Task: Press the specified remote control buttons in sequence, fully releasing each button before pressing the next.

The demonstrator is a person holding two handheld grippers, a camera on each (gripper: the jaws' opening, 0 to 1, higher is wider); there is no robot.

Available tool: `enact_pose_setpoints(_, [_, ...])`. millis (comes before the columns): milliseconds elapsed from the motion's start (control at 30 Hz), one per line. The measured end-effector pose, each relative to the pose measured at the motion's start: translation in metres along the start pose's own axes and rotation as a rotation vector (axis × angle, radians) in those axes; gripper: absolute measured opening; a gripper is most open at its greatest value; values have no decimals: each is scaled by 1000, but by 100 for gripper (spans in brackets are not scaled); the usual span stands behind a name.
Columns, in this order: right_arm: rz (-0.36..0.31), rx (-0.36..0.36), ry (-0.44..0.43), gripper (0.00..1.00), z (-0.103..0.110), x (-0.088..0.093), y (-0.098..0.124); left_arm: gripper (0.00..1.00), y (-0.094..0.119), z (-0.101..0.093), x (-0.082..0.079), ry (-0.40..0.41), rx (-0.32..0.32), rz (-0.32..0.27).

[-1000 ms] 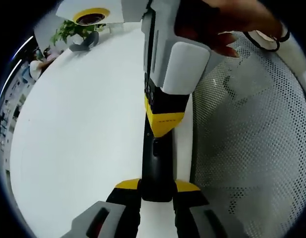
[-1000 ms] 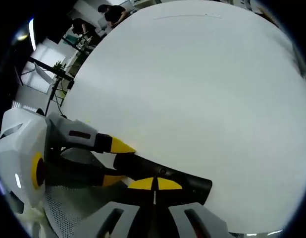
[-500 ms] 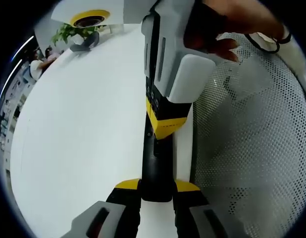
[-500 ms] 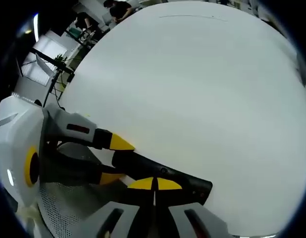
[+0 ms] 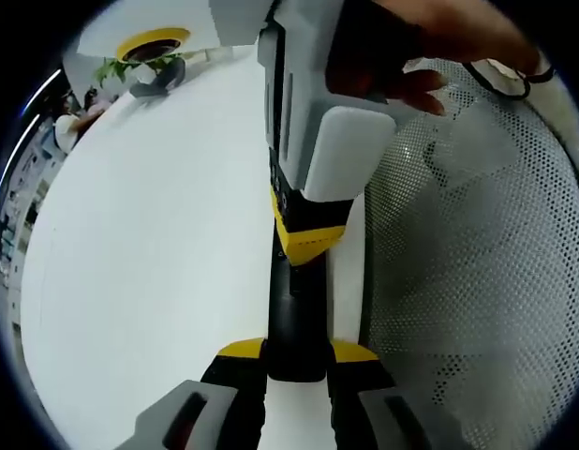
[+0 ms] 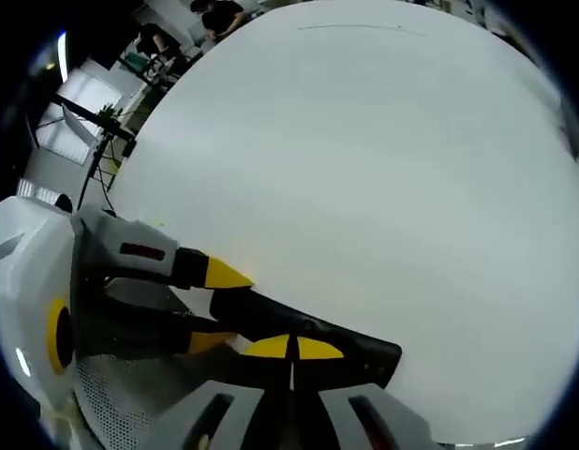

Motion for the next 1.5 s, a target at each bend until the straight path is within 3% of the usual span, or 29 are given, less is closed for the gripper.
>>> enact_pose_setpoints(667, [-31, -3, 18, 0, 3, 3, 1, 23, 1, 0, 1, 20, -1, -17])
enact_pose_setpoints(1167, [66, -69, 19, 0, 17, 21, -5, 23, 1, 0, 1, 23, 1, -21])
enact_pose_setpoints(1300, [112, -5, 67, 0, 8, 27, -7, 23, 1, 0, 0, 30, 0, -28])
enact_pose_setpoints(1500, [76, -46, 2, 0, 9, 22, -1, 23, 0, 0, 0, 30, 0, -32])
Point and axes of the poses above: the point that each gripper's makers call its tool centre point, and the gripper's own axes: y roughly backward along the fingers, z roughly to its left, x roughly out of its underside, the point moved 2 cm from there along y, roughly backward along the fingers, and after that the axes turned 1 degree about -z, right-handed, at the moved point
